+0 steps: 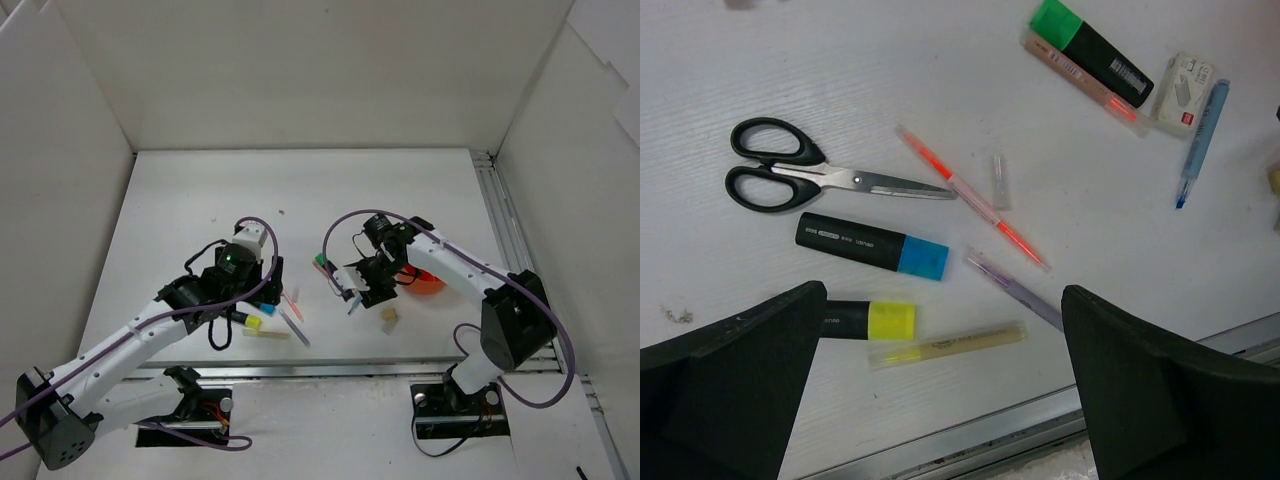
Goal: Sort the stationery into containers
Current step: Pick up the pen from the center of the board.
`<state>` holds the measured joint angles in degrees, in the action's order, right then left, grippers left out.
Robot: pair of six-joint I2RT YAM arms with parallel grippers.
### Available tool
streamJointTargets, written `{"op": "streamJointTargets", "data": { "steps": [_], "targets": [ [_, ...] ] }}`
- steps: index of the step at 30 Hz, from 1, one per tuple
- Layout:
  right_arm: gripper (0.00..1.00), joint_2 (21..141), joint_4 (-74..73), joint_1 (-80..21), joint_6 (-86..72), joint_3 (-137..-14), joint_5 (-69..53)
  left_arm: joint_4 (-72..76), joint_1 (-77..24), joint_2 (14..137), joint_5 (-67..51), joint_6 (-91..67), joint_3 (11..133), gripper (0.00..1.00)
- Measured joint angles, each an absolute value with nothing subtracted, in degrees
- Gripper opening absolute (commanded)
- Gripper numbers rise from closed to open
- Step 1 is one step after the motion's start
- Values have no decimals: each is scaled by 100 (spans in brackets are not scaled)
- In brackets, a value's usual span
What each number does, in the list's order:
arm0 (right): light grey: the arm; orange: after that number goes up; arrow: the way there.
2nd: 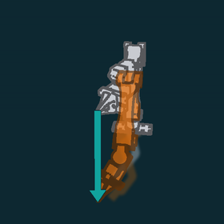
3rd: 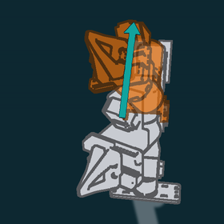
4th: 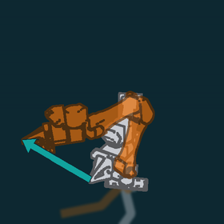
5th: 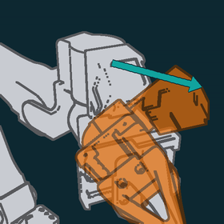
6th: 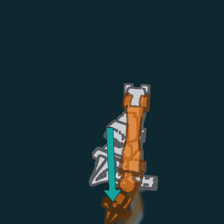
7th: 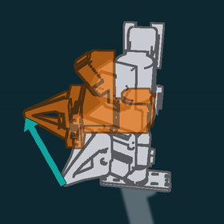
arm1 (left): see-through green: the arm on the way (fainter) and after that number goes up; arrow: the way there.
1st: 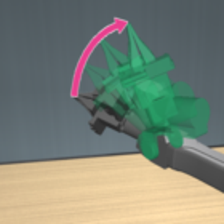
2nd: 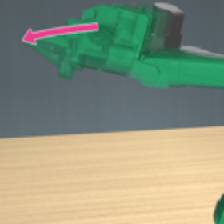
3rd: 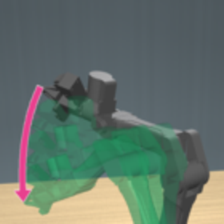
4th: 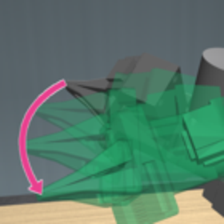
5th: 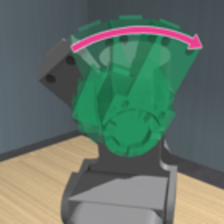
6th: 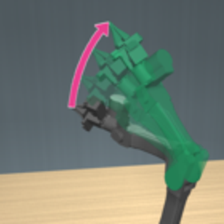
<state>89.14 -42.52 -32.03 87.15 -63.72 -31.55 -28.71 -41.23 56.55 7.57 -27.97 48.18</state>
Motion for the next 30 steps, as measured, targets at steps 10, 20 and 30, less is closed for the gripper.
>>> {"op": "streamJointTargets", "data": {
  "steps": [10,20,30],
  "targets": [
    [42,9808,-4222,-3376,8868,-6388,-2899,-2958,-4383,6029,1258,-2875,5089,99],
    [45,10355,-3907,-3483,8792,-6611,-2585,-2926,-4394,5693,1455,-2888,5076,100],
    [37,10534,-3555,-3542,8709,-6632,-2220,-2873,-4394,5673,1579,-2899,4980,99]
  ]
}}
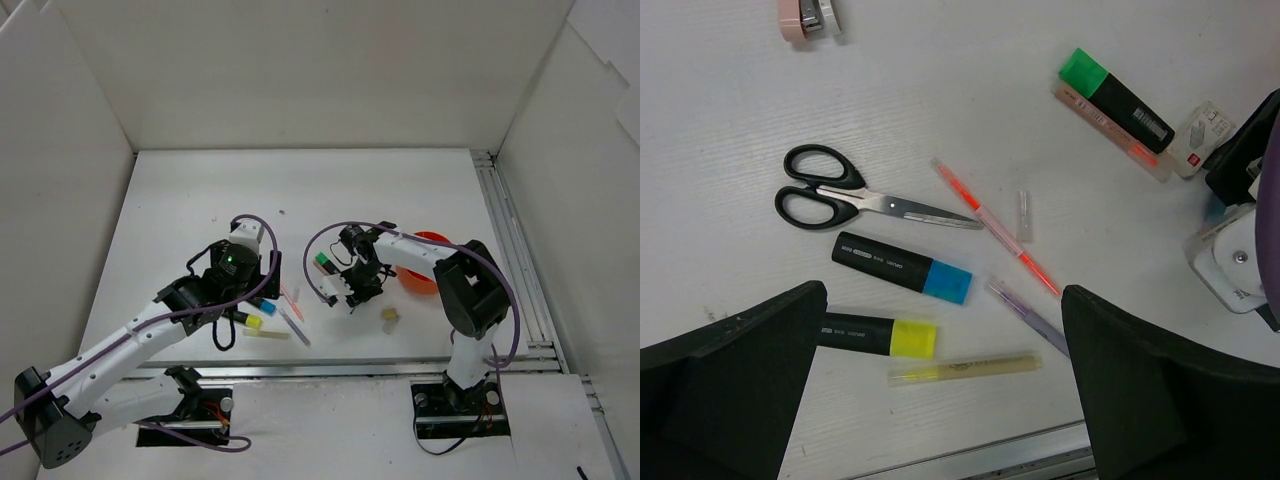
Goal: Sort the stationery into containers
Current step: Pick up the pen from the center of the board.
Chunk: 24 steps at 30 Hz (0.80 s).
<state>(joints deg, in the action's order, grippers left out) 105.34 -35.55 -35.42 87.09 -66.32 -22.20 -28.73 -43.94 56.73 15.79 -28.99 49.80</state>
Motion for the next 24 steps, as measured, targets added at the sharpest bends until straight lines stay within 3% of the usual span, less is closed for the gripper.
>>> {"op": "streamJointTargets", "data": {
  "steps": [5,12,24],
  "targets": [
    [14,10543,-3361,-3546,8689,-6619,-1944,-2897,-4394,5675,1671,-2899,4978,99],
    [0,10272,-2956,-3612,8755,-6274,-1820,-2897,-4394,5743,1704,-2891,4980,100],
    [0,9356,-2829,-3083,7461,-6237,-2932,-2357,-4381,7168,1286,-2845,4980,99]
  ]
}}
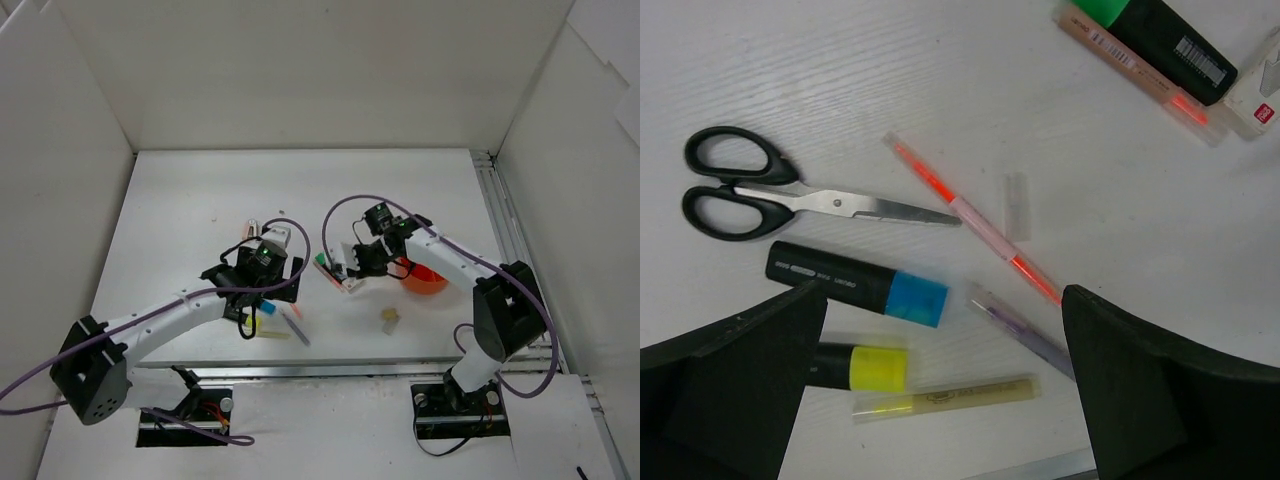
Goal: Sort the stationery into containers
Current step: Pick up the pen from the center of the board, then pick up the pen cap from the center of the board.
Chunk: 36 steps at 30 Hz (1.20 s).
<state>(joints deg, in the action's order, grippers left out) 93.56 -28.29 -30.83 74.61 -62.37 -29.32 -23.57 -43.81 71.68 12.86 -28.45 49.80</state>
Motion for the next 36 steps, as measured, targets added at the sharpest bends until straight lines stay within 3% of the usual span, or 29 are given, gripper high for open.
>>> {"op": "streamJointTargets", "data": {
  "steps": [9,16,22,27,36],
  "targets": [
    [0,9209,-1953,-2003,5345,-6683,-3242,-1852,-4381,8403,565,-2720,5277,89],
    [0,9148,-1540,-1719,4289,-6683,-3223,-1608,-4353,8766,287,-2606,5378,68],
    [0,8960,-1420,-1680,3959,-6683,-3194,-1557,-4309,9102,222,-2574,5443,61],
    [0,8875,-1391,-1680,3857,-6683,-3186,-1557,-4257,9279,189,-2604,5465,48],
    [0,8827,-1391,-1678,3835,-6681,-3135,-1564,-4226,9642,145,-2626,5710,34]
  ]
}}
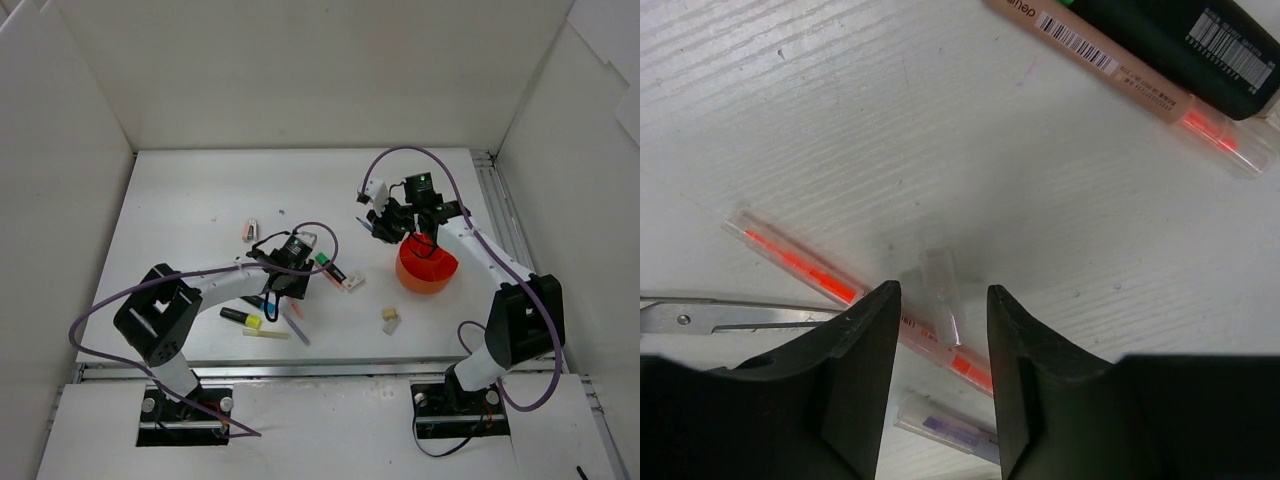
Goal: Sort the stationery into containers
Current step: Pick up the pen cap from the center of the board.
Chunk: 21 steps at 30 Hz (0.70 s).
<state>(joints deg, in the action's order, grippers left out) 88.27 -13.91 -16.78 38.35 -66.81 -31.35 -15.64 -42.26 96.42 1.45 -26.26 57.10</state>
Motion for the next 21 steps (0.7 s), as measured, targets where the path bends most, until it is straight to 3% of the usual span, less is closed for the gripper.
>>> {"op": "streamJointTargets", "data": {
  "steps": [14,21],
  "targets": [
    [0,8772,-1391,-1653,3837,-6681,-3085,-1699,-4226,9703,-43,-2630,5712,29],
    [0,8558,-1389,-1653,3876,-6652,-3089,-1664,-4226,9793,-117,-2600,5793,0]
  ]
}}
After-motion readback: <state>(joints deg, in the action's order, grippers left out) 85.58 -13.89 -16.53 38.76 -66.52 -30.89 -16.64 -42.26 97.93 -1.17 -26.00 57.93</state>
